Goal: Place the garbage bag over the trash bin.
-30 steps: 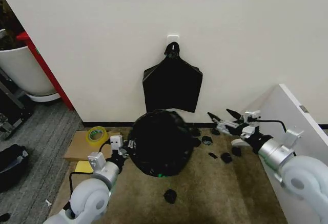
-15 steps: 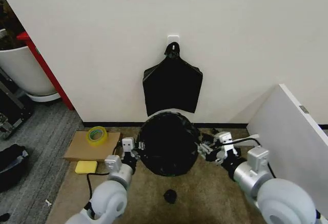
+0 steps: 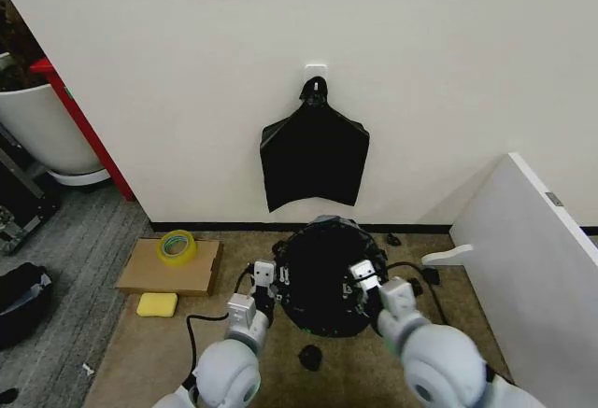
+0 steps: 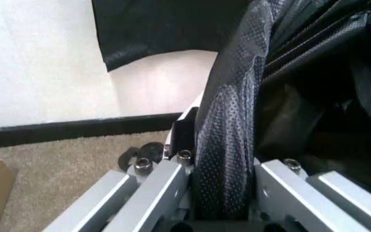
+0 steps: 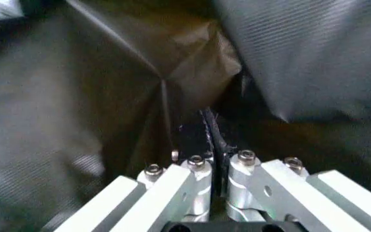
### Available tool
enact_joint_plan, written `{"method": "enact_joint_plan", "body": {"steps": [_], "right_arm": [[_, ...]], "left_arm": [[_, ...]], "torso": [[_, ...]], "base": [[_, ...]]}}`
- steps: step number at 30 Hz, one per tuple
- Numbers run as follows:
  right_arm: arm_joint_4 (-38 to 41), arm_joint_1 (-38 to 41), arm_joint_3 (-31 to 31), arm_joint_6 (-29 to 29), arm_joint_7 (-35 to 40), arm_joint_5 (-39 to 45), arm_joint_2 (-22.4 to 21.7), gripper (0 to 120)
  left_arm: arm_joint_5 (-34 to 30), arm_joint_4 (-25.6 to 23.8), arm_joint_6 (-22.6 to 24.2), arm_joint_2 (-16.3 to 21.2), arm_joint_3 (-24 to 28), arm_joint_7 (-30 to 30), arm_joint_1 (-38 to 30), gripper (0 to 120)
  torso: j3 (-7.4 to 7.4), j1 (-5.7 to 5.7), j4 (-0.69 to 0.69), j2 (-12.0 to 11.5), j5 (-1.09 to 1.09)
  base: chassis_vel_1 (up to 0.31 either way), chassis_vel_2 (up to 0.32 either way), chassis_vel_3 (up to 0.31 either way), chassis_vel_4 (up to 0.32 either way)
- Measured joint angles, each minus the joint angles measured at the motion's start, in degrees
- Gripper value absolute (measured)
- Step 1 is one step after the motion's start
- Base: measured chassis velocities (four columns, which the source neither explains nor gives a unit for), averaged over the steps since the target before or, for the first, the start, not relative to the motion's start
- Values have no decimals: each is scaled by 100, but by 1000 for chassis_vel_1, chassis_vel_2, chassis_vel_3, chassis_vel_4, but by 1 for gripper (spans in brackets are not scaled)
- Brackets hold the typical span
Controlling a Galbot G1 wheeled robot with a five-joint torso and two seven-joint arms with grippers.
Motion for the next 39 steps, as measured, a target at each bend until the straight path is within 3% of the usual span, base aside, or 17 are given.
{"method": "enact_joint_plan", "body": {"steps": [6, 18, 39], "right_arm": [[-827, 518, -753, 6, -55, -753, 423, 0], [-1989, 858, -1028, 33, -257, -1659, 973, 0], [-2257, 1074, -1227, 43, -141, -1752, 1049, 0]], "left_arm": [[28, -196, 151, 135, -13, -13, 103, 1], [92, -525, 184, 338, -2, 114, 310, 1], [288, -664, 157, 429, -58, 197, 463, 1]], "torso": [[0, 0, -1, 0, -1], [0, 0, -2, 0, -1], [-1, 0, -1, 0, -1]], "base": [[0, 0, 0, 0], [0, 0, 0, 0], [0, 0, 0, 0]]}}
